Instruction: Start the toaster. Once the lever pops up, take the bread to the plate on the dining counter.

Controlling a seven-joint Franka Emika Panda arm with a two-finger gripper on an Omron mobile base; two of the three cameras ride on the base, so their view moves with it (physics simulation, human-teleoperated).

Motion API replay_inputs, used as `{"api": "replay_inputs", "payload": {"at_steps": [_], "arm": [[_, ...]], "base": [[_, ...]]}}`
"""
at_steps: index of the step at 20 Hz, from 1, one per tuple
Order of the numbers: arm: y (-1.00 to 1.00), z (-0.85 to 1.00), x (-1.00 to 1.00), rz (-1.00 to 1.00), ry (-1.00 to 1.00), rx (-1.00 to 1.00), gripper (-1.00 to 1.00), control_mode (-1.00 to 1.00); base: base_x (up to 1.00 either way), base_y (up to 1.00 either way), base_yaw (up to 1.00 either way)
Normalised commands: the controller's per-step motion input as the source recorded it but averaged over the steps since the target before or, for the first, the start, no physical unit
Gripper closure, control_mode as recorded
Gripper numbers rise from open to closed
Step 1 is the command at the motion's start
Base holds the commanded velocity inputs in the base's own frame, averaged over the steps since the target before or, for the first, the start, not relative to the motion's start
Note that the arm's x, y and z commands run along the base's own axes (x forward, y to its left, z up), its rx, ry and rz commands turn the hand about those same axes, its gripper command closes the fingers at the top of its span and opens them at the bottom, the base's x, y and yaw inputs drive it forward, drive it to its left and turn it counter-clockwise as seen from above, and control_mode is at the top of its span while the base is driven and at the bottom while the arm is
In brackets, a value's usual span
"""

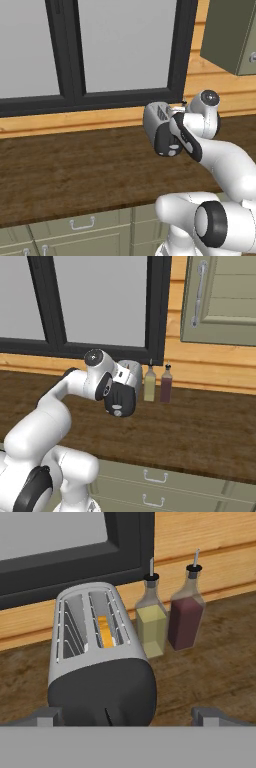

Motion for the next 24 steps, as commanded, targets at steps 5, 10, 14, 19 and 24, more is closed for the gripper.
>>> {"api": "replay_inputs", "payload": {"at_steps": [5, 10, 14, 19, 24], "arm": [[0.00, 0.00, 0.00, 0.00, 0.00, 0.00, -1.00, -1.00], [0.00, 0.00, 0.00, 0.00, 0.00, 0.00, -1.00, -1.00], [0.00, 0.00, 0.00, 0.00, 0.00, 0.00, -1.00, -1.00], [0.00, 0.00, 0.00, 0.00, 0.00, 0.00, -1.00, -1.00], [0.00, 0.00, 0.00, 0.00, 0.00, 0.00, -1.00, -1.00]], "base": [[0.00, 0.00, 0.00], [0.00, 0.00, 0.00], [0.00, 0.00, 0.00], [0.00, 0.00, 0.00], [0.00, 0.00, 0.00]]}}
